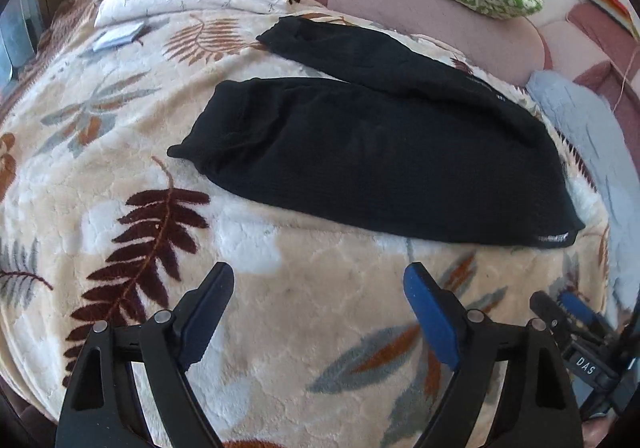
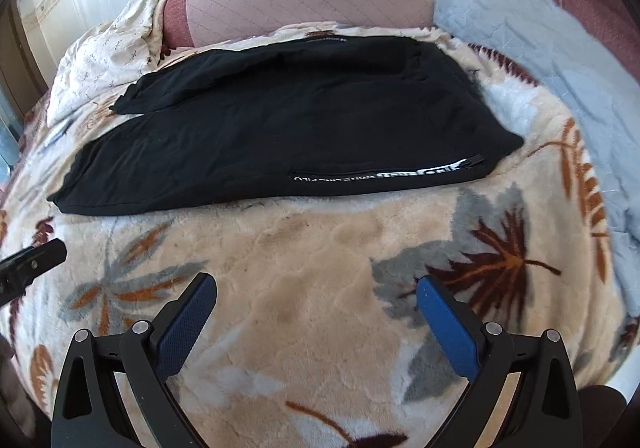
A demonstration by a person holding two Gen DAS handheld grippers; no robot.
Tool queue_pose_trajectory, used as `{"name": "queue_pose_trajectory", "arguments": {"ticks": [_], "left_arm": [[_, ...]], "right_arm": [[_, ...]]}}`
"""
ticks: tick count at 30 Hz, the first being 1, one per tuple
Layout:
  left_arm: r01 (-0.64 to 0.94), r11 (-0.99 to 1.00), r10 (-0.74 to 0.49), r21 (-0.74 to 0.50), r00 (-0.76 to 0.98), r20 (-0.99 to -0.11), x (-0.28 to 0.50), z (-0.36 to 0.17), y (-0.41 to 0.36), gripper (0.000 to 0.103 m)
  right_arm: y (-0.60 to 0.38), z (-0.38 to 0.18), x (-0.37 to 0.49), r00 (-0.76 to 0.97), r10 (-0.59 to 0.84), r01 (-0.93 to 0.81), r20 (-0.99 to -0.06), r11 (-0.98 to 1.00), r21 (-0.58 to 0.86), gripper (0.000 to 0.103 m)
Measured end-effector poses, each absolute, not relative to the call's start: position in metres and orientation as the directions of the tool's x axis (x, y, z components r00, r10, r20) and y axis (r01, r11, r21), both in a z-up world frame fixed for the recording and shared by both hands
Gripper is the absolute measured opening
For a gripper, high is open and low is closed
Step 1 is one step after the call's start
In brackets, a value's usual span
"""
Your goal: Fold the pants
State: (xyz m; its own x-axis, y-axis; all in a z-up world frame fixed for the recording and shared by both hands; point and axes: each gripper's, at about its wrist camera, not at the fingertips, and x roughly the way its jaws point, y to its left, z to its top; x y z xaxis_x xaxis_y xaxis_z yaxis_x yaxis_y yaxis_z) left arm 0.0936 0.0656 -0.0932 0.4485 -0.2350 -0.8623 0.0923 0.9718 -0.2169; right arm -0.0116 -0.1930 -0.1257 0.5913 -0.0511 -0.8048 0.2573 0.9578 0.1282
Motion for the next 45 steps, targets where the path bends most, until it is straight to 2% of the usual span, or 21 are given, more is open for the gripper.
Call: {"name": "queue_pose_trajectory", "arguments": {"ticks": [2, 5, 11, 28, 33, 39, 42, 45], "left_arm": [[0.053, 0.972, -0.228, -0.23, 0.455, -0.861, 0.11, -0.094, 0.081, 0.085], [0.033, 0.983, -0.173, -0.179, 0.476, -0.862, 0.125, -0.095, 0.094, 0.082], [0.01, 0.993, -0.108, -0.118, 0.482, -0.87, 0.135, -0.1, 0.106, 0.082], [0.023, 0.997, -0.078, -0.077, 0.466, -0.881, 0.143, -0.109, 0.102, 0.082], [-0.035, 0.986, -0.129, -0.166, 0.479, -0.868, 0.158, -0.097, 0.13, 0.082], [-0.115, 0.945, -0.23, -0.307, 0.434, -0.871, 0.181, -0.108, 0.166, 0.082], [-0.074, 0.949, -0.247, -0.307, 0.432, -0.867, 0.185, -0.107, 0.158, 0.082], [0.004, 0.936, -0.324, -0.352, 0.403, -0.856, 0.191, -0.109, 0.139, 0.082]], "right_arm": [[-0.2, -0.127, -0.003, 0.582, -0.027, 0.265, -0.813, 0.951, 0.159, 0.101], [-0.212, -0.125, 0.008, 0.588, -0.016, 0.294, -0.809, 0.936, 0.196, 0.101], [-0.225, -0.127, 0.016, 0.58, -0.038, 0.328, -0.814, 0.925, 0.19, 0.101], [-0.239, -0.139, 0.031, 0.573, -0.046, 0.343, -0.818, 0.92, 0.188, 0.102], [-0.263, -0.136, 0.035, 0.621, 0.055, 0.342, -0.782, 0.878, 0.334, 0.102], [-0.31, -0.14, 0.04, 0.698, 0.21, 0.376, -0.685, 0.706, 0.6, 0.102], [-0.328, -0.144, 0.039, 0.738, 0.273, 0.37, -0.617, 0.601, 0.708, 0.102], [-0.34, -0.151, 0.031, 0.772, 0.33, 0.347, -0.543, 0.495, 0.796, 0.101]]}}
